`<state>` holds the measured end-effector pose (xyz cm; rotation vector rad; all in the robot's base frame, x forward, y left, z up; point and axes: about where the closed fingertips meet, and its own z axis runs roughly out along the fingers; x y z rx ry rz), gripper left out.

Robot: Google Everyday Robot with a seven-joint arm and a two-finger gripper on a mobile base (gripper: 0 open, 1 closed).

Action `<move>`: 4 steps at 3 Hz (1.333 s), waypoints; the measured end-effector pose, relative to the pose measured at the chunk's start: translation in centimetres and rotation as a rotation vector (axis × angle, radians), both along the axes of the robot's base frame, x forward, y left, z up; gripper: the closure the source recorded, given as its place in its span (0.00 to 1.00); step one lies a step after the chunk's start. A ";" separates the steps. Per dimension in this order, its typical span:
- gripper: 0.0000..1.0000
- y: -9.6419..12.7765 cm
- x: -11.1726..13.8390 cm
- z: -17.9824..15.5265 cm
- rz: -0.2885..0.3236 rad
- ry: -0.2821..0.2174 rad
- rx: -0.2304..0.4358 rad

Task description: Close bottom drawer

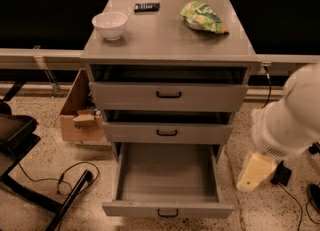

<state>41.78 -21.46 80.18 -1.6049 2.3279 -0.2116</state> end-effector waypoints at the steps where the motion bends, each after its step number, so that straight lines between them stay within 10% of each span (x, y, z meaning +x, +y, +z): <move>1: 0.00 0.1 0.8 -6.9 -0.004 -0.003 -0.034; 4: 0.00 0.8 1.2 -14.8 -0.045 0.021 -0.048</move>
Offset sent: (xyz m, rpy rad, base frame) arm 0.0218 0.0048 -0.1840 -0.0383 0.0216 -0.0468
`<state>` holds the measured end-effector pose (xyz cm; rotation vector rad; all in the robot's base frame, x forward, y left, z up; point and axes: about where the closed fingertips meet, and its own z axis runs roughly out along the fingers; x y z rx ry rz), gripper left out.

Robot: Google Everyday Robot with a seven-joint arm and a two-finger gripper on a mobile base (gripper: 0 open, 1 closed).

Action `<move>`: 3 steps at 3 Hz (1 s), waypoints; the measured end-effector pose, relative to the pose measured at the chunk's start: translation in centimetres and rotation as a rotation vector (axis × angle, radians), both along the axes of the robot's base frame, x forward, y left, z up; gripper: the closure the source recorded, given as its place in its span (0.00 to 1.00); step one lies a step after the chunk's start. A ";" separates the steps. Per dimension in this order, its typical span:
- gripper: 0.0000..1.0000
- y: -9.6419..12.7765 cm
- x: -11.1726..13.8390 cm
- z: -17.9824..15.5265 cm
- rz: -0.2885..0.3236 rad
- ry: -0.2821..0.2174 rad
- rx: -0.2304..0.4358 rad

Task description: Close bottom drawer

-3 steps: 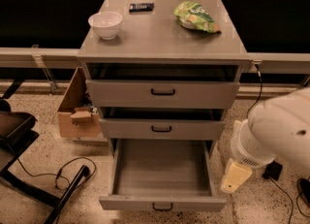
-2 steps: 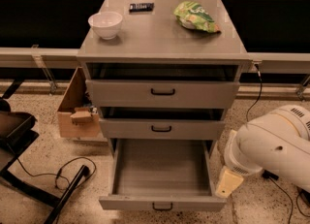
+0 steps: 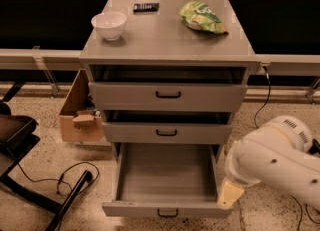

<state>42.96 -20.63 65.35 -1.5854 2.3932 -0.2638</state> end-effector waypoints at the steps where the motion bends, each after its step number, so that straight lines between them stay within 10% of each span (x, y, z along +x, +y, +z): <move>1: 0.00 1.3 -0.6 -7.9 0.018 0.059 -0.009; 3: 0.00 3.1 -0.7 -22.6 -0.005 0.147 0.052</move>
Offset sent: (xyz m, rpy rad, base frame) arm 0.0026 0.0321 -0.2719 0.0038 0.1184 -0.0405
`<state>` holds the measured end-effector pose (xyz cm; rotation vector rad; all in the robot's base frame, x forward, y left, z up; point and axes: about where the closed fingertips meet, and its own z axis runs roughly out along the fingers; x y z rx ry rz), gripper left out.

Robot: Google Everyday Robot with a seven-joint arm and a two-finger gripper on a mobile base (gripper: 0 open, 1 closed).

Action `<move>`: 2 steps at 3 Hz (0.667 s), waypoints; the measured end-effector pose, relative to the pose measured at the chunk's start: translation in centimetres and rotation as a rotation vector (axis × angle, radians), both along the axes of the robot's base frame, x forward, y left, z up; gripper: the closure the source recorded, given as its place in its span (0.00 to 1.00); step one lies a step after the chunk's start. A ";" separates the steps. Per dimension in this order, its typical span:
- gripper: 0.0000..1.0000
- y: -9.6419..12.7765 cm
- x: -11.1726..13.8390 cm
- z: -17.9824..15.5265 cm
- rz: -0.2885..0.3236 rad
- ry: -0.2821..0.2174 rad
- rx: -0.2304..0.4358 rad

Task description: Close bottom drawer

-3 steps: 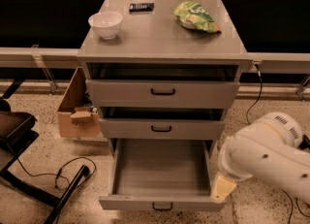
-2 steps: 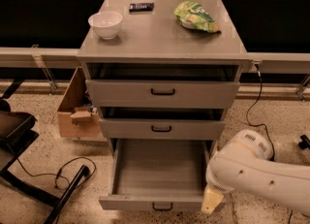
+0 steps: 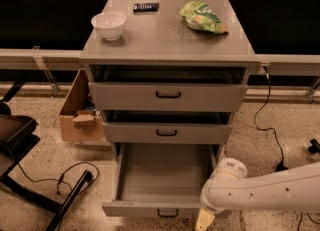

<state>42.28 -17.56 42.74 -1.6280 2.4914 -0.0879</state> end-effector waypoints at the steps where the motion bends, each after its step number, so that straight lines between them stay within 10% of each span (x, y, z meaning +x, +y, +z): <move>1: 0.00 -0.2 0.9 -5.1 -0.020 0.006 0.009; 2: 0.00 -0.1 1.5 -9.7 0.011 0.043 -0.031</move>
Offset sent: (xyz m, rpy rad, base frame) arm 0.0235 0.0031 -0.1559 -0.0877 0.0977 0.0614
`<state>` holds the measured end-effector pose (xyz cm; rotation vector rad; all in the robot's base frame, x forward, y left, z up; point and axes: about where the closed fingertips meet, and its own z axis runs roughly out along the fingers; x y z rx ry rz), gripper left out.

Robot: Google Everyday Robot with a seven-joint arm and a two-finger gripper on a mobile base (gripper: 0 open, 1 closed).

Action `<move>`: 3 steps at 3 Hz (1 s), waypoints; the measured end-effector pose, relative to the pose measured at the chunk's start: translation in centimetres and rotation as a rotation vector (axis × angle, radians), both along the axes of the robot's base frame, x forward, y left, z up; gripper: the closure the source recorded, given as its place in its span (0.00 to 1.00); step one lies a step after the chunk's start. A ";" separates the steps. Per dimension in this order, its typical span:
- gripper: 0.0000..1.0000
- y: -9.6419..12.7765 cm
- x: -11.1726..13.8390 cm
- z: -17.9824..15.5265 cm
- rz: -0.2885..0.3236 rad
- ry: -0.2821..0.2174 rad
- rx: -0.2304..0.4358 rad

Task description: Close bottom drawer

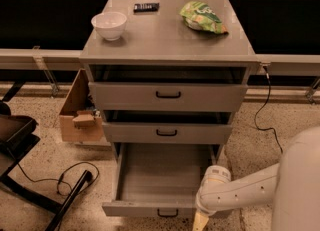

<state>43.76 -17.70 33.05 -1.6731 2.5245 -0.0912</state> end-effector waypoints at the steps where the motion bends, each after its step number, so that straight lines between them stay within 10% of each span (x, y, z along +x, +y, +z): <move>1: 0.00 0.2 -0.4 -0.8 0.003 0.014 0.001; 3: 0.26 -0.2 -2.1 -6.3 -0.014 0.075 -0.008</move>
Offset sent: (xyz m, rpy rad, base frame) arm -0.0050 0.0029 -0.0595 0.0013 0.0610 0.0047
